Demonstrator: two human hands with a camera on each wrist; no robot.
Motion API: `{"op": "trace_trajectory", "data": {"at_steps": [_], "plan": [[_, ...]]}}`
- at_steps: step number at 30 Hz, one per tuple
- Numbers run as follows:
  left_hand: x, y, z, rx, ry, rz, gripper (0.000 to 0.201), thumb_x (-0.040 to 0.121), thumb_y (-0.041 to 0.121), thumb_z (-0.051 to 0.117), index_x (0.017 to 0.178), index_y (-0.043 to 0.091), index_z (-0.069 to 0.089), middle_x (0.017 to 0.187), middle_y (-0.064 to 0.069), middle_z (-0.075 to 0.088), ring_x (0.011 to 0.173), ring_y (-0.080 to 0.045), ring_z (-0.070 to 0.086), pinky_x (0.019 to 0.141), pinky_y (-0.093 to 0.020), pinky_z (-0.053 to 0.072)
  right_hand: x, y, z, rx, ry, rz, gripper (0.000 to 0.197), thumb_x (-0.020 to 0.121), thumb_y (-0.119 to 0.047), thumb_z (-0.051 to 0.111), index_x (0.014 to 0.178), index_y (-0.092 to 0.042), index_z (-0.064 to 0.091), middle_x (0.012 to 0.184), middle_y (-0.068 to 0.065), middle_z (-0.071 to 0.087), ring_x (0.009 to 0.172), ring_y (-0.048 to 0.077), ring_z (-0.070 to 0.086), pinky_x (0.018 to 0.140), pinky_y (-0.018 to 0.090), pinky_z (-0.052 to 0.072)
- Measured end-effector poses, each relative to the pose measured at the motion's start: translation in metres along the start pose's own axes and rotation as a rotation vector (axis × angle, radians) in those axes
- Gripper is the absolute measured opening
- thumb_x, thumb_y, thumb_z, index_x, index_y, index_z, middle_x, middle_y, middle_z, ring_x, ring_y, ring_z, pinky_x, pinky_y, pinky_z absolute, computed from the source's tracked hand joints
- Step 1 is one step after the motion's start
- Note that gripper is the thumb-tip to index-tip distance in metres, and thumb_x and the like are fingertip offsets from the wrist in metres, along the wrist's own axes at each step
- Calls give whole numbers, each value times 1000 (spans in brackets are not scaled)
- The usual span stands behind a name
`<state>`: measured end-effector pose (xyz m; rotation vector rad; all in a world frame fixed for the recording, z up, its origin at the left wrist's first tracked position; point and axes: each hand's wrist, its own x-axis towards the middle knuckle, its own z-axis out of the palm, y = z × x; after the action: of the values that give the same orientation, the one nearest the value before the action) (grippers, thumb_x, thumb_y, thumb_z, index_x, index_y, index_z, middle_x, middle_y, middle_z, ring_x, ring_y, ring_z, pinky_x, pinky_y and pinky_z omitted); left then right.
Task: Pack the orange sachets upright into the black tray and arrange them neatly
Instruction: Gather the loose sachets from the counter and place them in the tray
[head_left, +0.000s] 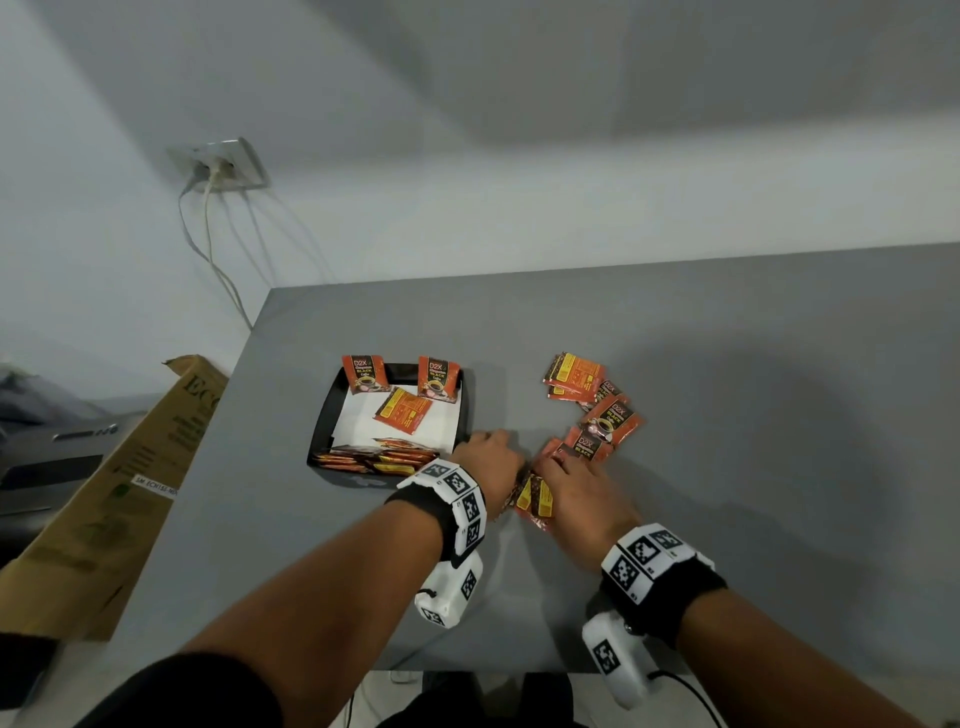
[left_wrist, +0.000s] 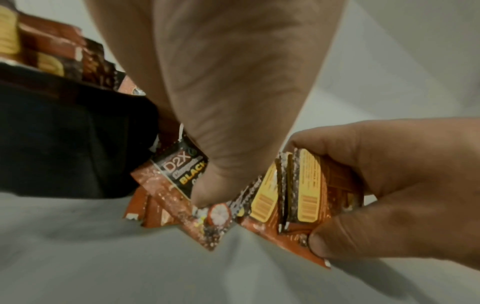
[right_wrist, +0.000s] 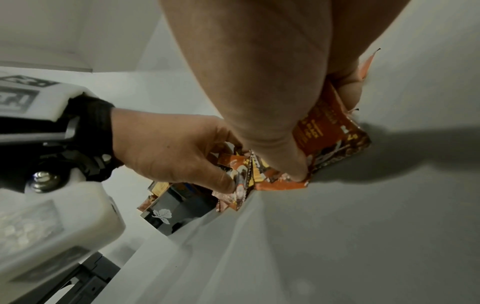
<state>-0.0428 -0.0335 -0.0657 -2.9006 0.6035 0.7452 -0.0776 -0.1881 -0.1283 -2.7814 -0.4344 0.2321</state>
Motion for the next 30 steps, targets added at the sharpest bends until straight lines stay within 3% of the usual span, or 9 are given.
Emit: {"op": "trace_trajectory", "data": {"at_steps": [3, 7, 11, 15, 19, 21, 23, 27, 30], "plan": [[-4, -2, -1, -4, 19, 25, 47, 90, 16, 68, 135, 17, 55, 135, -14, 46, 129, -36, 43, 105, -46, 45, -2, 4, -7, 116, -37, 13, 52, 87, -33, 69, 132, -29, 45, 125, 0, 58, 111, 22, 55, 95, 36, 48], [-13, -2, -6, -69, 8, 60, 48, 90, 4, 59, 136, 15, 52, 133, -16, 44, 125, -38, 47, 104, -49, 46, 0, 19, -33, 353, -73, 153, 63, 78, -33, 78, 132, -26, 45, 119, -1, 58, 107, 19, 60, 93, 36, 51], [-19, 0, -14, -189, 20, 80, 48, 91, 5, 59, 136, 16, 47, 123, -13, 45, 105, -37, 60, 95, -45, 52, 8, 23, -36, 316, -92, 229, 64, 70, -48, 78, 121, -28, 47, 114, -4, 62, 103, 21, 64, 90, 43, 54], [-11, -2, -19, -244, 29, 32, 52, 88, 12, 69, 131, 12, 41, 125, -11, 47, 109, -31, 58, 88, -37, 50, 5, 7, -15, 149, -72, 224, 74, 78, -50, 73, 138, -23, 41, 128, 5, 55, 117, 27, 55, 96, 40, 49], [-7, 8, -21, -46, -62, -33, 27, 99, 16, 52, 123, 4, 53, 125, -18, 52, 120, -31, 47, 99, -37, 41, 2, 5, -9, 128, 39, 204, 76, 80, -45, 75, 143, -24, 39, 138, 8, 38, 127, 30, 38, 104, 40, 43], [-3, 12, -13, 9, -37, -30, 32, 97, 11, 54, 128, 3, 52, 132, -18, 47, 129, -32, 42, 108, -39, 35, 2, 9, -13, 122, 46, 174, 73, 79, -44, 77, 140, -22, 44, 138, 8, 39, 128, 30, 38, 105, 40, 42], [-2, 14, -5, 21, -11, -12, 44, 93, 6, 58, 136, 4, 47, 139, -17, 42, 133, -32, 38, 113, -38, 31, 2, 15, -20, 160, 32, 172, 68, 80, -40, 78, 136, -18, 47, 135, 6, 47, 125, 27, 48, 102, 37, 44], [1, 11, 4, -34, -13, -41, 54, 88, 7, 65, 138, 5, 45, 140, -17, 41, 132, -34, 40, 113, -41, 36, 5, 29, -35, 312, 4, 175, 60, 75, -36, 83, 122, -22, 49, 117, -1, 59, 106, 21, 61, 90, 35, 51], [2, 9, 5, -65, -2, -37, 57, 87, 11, 68, 139, 8, 46, 137, -15, 41, 131, -33, 40, 113, -44, 39, 10, 31, -37, 307, -46, 132, 70, 74, -37, 84, 132, -25, 47, 123, -2, 57, 112, 19, 58, 96, 36, 49]]}}
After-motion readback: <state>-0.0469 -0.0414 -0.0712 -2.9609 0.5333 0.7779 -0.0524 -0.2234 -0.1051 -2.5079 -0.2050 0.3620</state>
